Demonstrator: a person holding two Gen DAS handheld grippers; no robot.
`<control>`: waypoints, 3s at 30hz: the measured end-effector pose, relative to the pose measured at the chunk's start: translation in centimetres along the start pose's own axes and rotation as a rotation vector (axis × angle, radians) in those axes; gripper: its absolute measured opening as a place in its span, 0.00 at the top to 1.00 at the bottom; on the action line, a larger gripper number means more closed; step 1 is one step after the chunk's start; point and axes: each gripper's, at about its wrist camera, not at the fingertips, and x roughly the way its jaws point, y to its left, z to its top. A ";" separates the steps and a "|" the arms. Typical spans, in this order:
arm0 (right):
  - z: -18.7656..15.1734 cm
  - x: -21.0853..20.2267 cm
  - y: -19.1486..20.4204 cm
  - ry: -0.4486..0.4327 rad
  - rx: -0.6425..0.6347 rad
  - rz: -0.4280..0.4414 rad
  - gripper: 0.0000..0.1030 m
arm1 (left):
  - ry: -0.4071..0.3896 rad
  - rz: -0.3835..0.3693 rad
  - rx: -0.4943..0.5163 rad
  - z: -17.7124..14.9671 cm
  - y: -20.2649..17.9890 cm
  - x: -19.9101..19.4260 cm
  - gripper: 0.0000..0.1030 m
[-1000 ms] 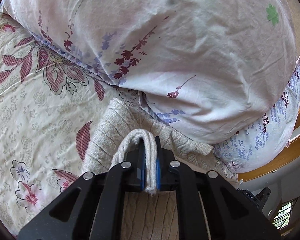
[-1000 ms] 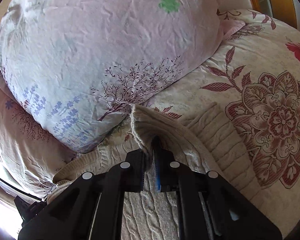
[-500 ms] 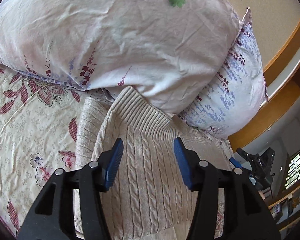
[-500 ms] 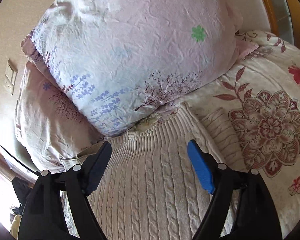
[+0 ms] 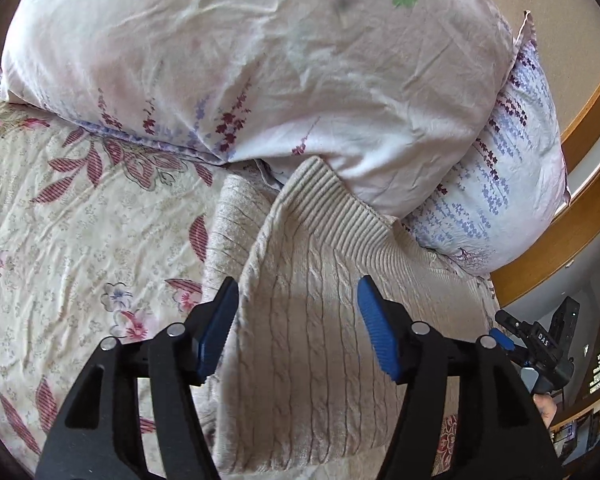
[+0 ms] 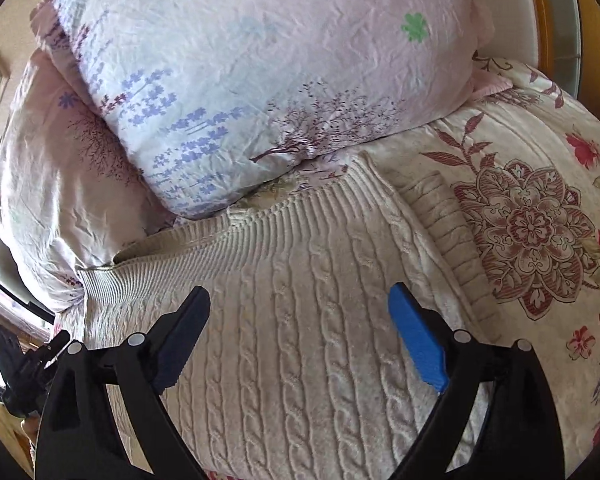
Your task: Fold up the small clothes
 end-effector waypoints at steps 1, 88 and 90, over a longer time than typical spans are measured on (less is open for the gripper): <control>-0.2 -0.1 1.0 -0.003 -0.030 -0.007 0.03 | -0.022 0.027 0.004 0.1 0.2 -0.6 0.32; -5.6 1.4 6.7 0.030 -0.486 -0.278 0.01 | 0.218 -0.557 -0.111 -4.1 -22.4 8.9 0.81; -5.6 0.8 5.4 0.020 -0.465 -0.273 0.01 | 0.239 -0.568 -0.114 -4.8 -23.2 9.9 0.81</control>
